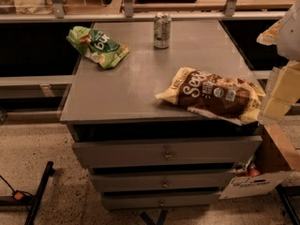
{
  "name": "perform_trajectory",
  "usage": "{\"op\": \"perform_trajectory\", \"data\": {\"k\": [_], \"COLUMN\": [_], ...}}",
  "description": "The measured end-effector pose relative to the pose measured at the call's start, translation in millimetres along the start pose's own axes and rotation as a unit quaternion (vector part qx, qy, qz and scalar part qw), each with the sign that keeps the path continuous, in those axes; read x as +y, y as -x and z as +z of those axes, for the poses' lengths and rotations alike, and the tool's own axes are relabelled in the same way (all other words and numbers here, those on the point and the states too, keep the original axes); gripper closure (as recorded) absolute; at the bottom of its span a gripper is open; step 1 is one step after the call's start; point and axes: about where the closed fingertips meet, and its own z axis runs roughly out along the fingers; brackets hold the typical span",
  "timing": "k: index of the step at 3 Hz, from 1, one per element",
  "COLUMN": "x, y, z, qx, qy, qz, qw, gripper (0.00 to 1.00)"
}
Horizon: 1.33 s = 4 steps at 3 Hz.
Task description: Move brown chip bag near 7up can
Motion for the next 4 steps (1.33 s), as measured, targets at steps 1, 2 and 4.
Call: {"op": "perform_trajectory", "data": {"k": [1,2,4], "x": [0,-15,-49], "y": [0,1,0], "z": [0,22,94], "qx": [0.000,0.003,0.000], "qy": [0.000,0.010,0.012], "qz": [0.000,0.019,0.070], "qw": [1.0000,0.9998,0.9975], "gripper": [0.00,0.00,0.00]}}
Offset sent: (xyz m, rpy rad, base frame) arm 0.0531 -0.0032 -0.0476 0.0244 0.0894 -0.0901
